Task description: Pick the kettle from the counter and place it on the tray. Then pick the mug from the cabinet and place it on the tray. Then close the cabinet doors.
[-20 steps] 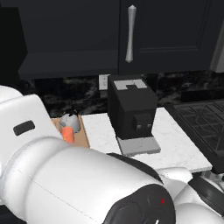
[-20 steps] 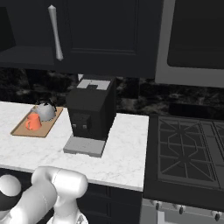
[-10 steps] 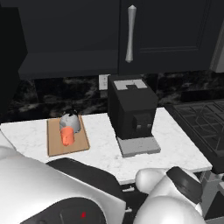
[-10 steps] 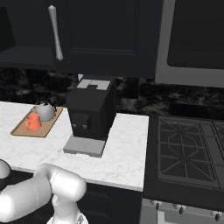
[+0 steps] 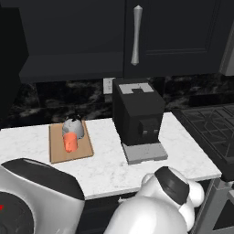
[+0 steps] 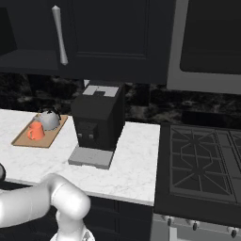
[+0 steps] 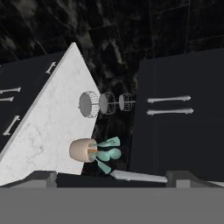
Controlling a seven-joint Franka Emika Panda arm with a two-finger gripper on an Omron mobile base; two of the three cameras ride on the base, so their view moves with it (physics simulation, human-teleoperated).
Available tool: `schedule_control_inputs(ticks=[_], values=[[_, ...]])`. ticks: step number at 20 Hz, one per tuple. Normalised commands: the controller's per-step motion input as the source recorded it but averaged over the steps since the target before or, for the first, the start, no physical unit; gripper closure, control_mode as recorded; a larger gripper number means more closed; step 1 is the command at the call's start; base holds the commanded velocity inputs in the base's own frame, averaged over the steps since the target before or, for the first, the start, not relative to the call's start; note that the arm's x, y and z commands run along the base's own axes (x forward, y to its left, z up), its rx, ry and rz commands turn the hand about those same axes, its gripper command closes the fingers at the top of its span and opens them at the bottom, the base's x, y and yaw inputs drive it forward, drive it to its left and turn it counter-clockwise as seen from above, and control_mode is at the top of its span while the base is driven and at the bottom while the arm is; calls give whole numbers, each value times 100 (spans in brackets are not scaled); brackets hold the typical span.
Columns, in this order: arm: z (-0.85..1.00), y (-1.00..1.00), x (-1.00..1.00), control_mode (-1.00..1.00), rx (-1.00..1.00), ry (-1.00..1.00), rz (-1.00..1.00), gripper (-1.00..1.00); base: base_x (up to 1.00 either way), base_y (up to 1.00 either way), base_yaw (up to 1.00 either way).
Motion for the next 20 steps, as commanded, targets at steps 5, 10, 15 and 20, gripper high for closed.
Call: schedule_control_inputs(ticks=[5,10,15,20], values=[[-22,28,47,-100,0,-5,0,-100,0,0,0],[-25,20,50,-100,0,-7,0,-100,0,0,0],[-25,7,49,-100,0,-5,0,-100,0,0,0],[-20,0,37,-100,0,-1,0,-100,0,0,0]])
